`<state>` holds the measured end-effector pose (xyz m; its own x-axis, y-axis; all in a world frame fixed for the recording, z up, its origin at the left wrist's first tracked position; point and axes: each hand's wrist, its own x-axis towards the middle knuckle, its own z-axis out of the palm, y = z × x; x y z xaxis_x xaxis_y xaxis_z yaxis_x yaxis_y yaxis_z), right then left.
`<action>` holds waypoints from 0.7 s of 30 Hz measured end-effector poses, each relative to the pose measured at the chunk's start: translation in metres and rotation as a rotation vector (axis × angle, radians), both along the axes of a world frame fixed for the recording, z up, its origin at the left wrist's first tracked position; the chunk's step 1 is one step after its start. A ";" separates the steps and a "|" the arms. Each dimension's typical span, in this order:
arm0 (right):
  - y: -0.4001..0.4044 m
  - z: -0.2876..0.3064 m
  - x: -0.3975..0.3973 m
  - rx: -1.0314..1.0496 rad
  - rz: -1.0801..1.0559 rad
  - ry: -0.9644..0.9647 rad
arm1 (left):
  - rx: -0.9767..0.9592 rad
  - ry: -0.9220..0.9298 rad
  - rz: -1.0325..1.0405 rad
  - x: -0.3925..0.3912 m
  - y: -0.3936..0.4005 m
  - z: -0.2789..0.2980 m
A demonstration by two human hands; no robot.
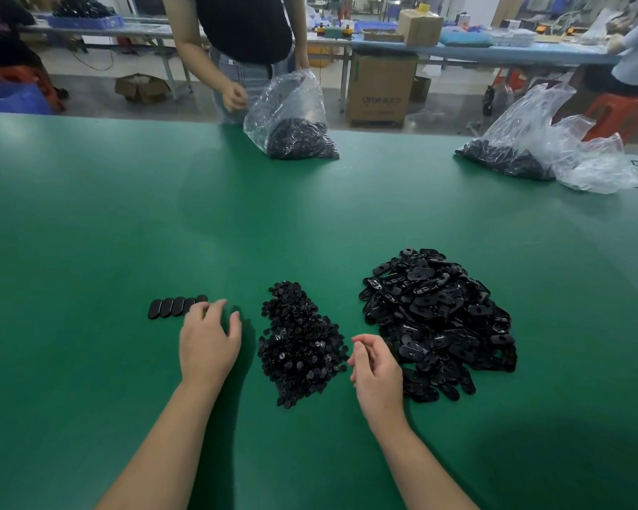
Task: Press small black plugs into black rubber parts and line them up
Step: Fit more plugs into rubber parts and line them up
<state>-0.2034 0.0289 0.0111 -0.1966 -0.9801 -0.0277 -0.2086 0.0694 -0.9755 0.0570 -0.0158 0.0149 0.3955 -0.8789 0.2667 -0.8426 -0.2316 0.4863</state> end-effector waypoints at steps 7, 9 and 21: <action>0.000 -0.001 0.002 0.002 0.012 0.048 | 0.078 -0.021 0.003 -0.038 0.009 -0.009; -0.001 -0.002 0.003 0.003 0.032 0.074 | 0.066 -0.025 -0.013 -0.036 0.010 -0.011; -0.025 0.036 -0.036 0.058 0.191 0.949 | 0.072 0.056 -0.076 -0.036 0.012 -0.010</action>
